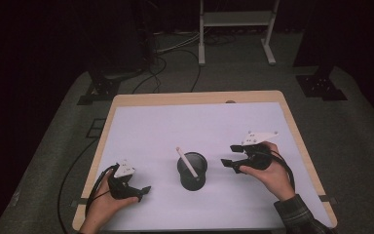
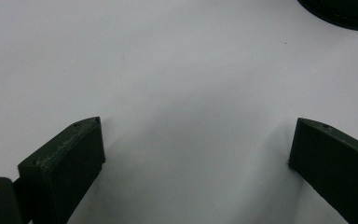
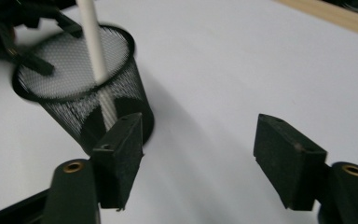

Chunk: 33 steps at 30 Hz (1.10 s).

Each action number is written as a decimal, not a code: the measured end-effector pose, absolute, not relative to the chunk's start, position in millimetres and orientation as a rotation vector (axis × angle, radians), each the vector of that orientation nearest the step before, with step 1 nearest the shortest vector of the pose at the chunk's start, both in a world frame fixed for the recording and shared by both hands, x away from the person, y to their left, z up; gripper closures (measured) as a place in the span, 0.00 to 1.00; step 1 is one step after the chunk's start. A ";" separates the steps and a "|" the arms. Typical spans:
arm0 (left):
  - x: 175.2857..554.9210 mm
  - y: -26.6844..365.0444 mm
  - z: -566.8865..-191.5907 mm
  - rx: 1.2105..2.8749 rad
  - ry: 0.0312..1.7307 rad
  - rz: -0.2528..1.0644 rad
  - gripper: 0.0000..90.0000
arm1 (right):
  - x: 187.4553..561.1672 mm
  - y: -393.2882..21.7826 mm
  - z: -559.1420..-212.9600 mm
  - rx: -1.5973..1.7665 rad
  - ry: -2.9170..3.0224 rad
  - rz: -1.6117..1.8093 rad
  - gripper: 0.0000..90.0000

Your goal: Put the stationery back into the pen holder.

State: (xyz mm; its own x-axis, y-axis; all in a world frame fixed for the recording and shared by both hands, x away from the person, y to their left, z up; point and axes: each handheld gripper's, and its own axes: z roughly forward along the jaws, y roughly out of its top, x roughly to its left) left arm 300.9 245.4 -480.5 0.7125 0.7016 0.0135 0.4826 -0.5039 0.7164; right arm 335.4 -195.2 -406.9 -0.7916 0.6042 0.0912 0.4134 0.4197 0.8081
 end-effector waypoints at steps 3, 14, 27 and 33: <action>300.8 245.4 -480.5 2.203 0.896 0.395 0.02 | 331.8 -206.5 -413.5 0.933 2.450 1.276 0.32; 300.8 245.4 -480.5 2.203 0.895 0.395 0.03 | 319.3 -245.3 -436.1 1.019 2.415 1.205 0.30; 300.8 245.4 -480.5 2.203 0.895 0.396 0.02 | 304.0 -278.4 -462.9 1.129 2.409 1.096 0.26; 300.8 245.4 -480.5 2.203 0.895 0.396 0.03 | 295.0 -294.5 -473.1 1.161 2.382 1.035 0.25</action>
